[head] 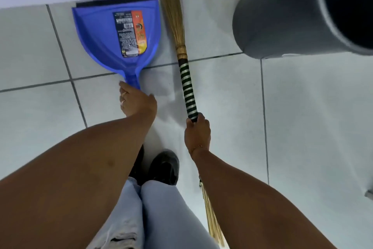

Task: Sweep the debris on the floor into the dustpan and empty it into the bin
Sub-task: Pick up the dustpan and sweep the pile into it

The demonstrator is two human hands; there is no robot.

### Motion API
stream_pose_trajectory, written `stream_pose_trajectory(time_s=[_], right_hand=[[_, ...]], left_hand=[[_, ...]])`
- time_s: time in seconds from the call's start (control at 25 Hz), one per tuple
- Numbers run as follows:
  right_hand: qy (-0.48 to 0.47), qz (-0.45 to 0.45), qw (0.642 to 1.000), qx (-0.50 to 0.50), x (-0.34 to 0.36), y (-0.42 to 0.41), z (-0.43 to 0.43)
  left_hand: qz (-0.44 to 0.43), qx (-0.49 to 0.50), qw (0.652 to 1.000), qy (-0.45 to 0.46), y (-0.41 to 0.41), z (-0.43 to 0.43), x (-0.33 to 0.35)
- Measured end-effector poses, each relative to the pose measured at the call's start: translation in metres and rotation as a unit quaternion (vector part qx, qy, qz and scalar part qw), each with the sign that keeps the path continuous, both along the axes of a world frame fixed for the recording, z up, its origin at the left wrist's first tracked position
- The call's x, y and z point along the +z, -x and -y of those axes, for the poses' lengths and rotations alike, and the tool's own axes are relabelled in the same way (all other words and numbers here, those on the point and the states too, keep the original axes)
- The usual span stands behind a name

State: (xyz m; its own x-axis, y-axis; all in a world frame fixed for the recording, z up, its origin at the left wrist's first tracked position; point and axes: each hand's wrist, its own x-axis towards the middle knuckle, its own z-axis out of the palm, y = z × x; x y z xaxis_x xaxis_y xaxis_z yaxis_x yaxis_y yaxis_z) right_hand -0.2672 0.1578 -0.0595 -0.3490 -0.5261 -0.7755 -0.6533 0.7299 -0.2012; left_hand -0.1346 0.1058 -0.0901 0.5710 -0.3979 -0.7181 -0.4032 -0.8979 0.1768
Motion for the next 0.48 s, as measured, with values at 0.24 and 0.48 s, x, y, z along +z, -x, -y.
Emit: stream_pose_trajectory(time_s=[0.24, 0.48], right_hand=[[-0.015, 0.01, 1.0, 0.013, 0.001, -0.011, -0.005], [-0.017, -0.031, 0.997, 0.075, 0.132, -0.013, -0.013]], left_hand=[[0.04, 0.047, 0.998, -0.011, -0.015, 0.007, 0.004], [0.03, 0.114, 0.991, -0.056, -0.041, -0.045, 0.141]])
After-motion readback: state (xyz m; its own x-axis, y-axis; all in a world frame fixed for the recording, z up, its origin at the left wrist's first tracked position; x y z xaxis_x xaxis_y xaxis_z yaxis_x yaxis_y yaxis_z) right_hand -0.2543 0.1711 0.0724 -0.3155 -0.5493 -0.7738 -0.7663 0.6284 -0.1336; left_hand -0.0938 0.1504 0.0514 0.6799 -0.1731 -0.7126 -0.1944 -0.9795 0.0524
